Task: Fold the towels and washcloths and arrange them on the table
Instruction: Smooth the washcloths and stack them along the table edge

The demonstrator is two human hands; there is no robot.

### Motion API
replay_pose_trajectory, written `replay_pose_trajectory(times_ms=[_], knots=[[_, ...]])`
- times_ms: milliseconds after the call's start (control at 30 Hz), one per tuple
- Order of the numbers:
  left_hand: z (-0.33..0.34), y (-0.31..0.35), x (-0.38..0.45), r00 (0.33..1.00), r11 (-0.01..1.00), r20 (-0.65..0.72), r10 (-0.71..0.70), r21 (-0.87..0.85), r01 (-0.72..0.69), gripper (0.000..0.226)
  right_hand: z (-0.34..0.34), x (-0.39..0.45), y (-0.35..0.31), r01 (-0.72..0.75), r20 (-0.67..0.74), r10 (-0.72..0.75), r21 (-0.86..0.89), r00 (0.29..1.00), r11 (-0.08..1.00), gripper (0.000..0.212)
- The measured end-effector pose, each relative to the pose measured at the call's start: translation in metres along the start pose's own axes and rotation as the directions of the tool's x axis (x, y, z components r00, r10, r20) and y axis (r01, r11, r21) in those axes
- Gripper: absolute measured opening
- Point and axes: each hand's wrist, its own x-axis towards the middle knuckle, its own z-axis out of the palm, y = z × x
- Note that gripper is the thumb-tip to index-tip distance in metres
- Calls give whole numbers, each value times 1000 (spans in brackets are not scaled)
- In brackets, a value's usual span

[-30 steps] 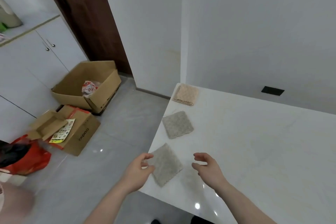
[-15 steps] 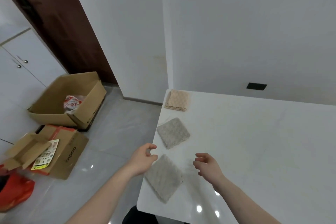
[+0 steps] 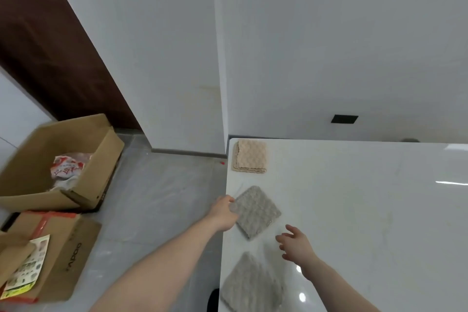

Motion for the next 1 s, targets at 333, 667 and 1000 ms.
replay_pose_trajectory(times_ms=[333, 667, 1000], knots=[[18, -7, 54, 990, 999, 141, -5, 36, 0, 78, 27, 37, -24, -27, -14, 27, 1, 1000, 1000, 41], [37, -35, 42, 971, 996, 237, -17, -80, 37, 51, 32, 51, -40, 89, -42, -90, -25, 995, 996, 45], [38, -19, 34, 986, 931, 166, 11, -362, 51, 68, 35, 55, -48, 100, 1, -100, -111, 995, 989, 72]])
